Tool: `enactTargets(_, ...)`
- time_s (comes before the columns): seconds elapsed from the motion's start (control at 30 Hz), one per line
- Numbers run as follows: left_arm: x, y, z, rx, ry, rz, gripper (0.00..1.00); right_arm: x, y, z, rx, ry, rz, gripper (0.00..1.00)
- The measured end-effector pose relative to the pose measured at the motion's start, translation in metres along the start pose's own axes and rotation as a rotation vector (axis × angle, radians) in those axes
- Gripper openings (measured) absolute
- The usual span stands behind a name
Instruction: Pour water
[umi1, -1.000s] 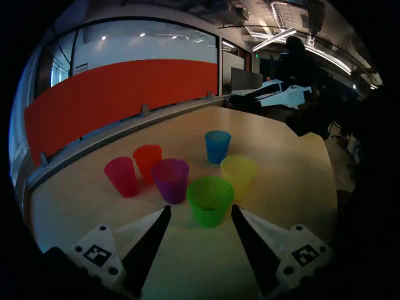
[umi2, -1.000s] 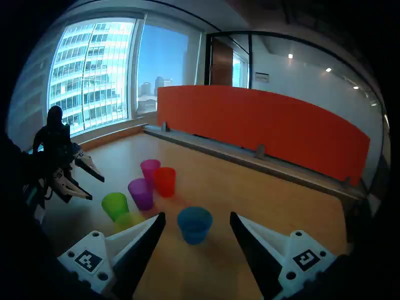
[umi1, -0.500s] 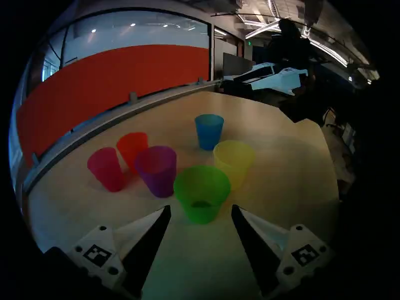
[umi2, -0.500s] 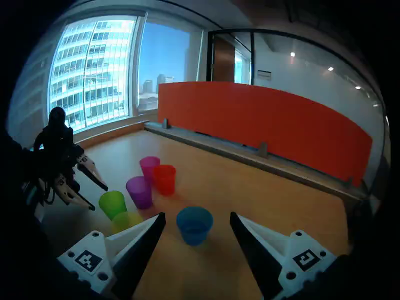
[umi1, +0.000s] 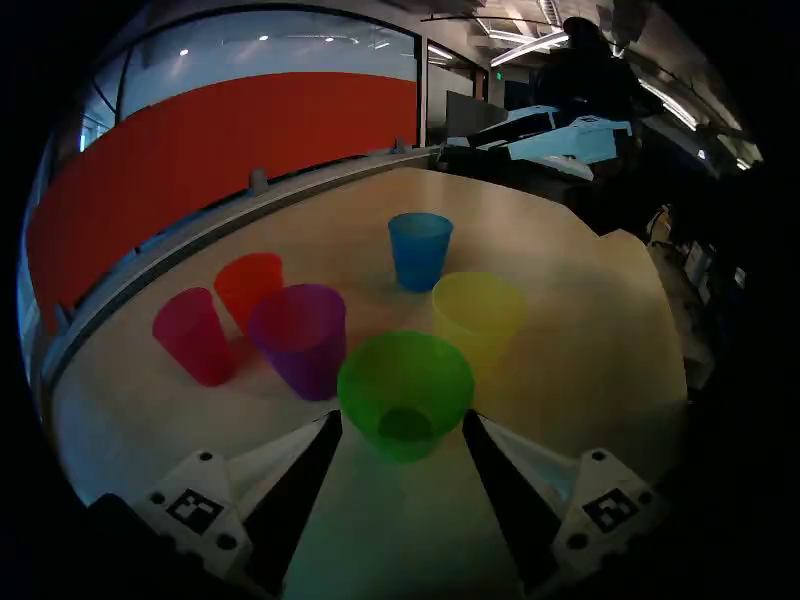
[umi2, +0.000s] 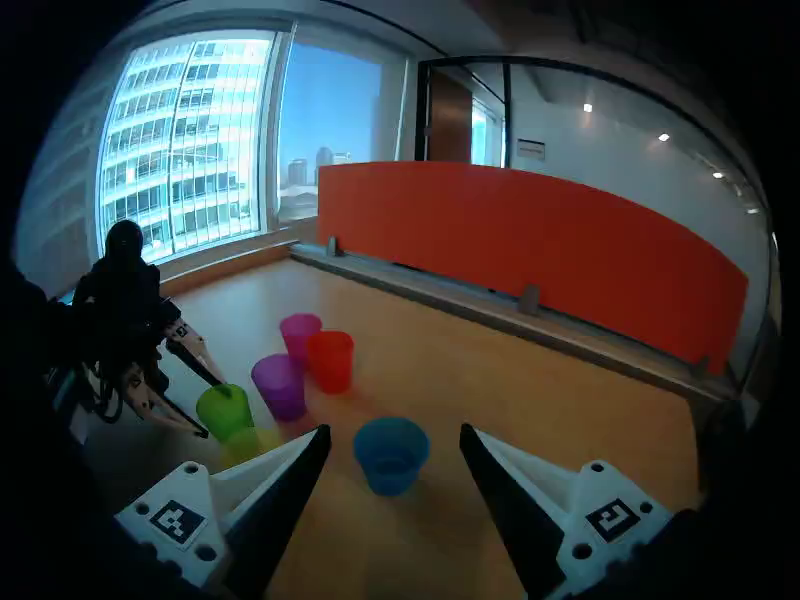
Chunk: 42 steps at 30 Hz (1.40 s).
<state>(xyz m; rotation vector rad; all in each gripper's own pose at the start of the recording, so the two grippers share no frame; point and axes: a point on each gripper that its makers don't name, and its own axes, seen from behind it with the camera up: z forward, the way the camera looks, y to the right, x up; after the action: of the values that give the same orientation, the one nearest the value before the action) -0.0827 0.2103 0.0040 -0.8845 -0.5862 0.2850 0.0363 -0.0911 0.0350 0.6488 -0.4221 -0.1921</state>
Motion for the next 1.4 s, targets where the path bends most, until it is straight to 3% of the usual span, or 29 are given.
enactTargets(0.8,0.010,-0.001,0.023,0.008,0.001,0.008,0.90,-0.002,0.001,0.003,0.001,-0.004,0.004,1.00)
enactTargets(1.4,0.012,-0.003,0.021,0.031,0.003,0.021,0.86,-0.002,0.000,0.001,-0.003,-0.001,0.001,1.00)
